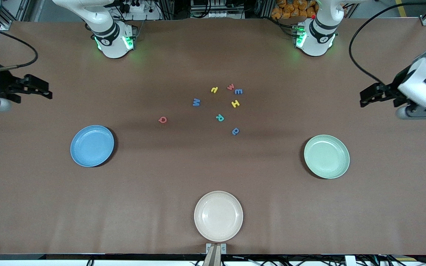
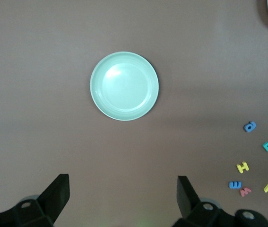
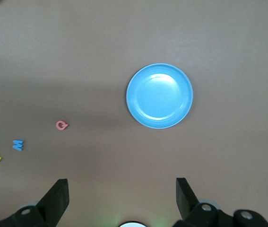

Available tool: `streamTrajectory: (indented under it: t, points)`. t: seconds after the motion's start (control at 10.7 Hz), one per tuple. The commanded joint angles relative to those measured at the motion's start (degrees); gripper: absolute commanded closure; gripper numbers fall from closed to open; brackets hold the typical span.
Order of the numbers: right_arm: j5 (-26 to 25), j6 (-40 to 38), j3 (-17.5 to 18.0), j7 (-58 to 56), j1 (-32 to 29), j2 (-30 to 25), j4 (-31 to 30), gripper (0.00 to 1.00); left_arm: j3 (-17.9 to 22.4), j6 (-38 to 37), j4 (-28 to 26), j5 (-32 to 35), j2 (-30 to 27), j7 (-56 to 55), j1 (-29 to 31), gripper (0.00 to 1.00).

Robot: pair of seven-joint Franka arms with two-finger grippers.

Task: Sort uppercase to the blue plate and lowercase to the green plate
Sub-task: 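Move both grippers from rest toward the scattered foam letters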

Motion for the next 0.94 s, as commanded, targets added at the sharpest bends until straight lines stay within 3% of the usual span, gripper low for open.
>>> streamTrajectory:
  t: [0.0,0.19,0.28,0.47,0.75,0.84]
  points:
    - [1.2,1.8,0.1,4.8,2.9,-0.5,-2.9,0.0,-0.5,5.3,-4.1,-2.4,2.5,0.5,-1.9,0.0]
    - [2.6,8.1,0.1,5.7,3.2,-0.8,-8.0,0.0,-4.1,16.3,-13.3,-3.1,1.9,0.0,-1.8,0.0]
    - [2.6,11.0,0.1,6.5,4.1,-0.8,-10.8,0.0,-6.0,19.4,-15.4,-3.1,2.3,-1.9,-1.9,0.0]
    - [2.6,18.1,0.2,9.8,6.4,-1.0,-17.1,0.0,-8.9,23.5,-18.3,-2.1,3.4,-5.9,-3.1,0.0]
    - [2.6,30.4,5.2,15.3,5.8,-1.1,-26.5,0.0,-9.1,30.2,-18.9,-1.7,9.0,-5.8,-10.0,0.0]
    - [2.6,35.9,6.5,17.8,5.8,-0.9,-30.4,0.0,-9.3,33.4,-18.9,1.9,11.9,-5.8,-11.6,0.0]
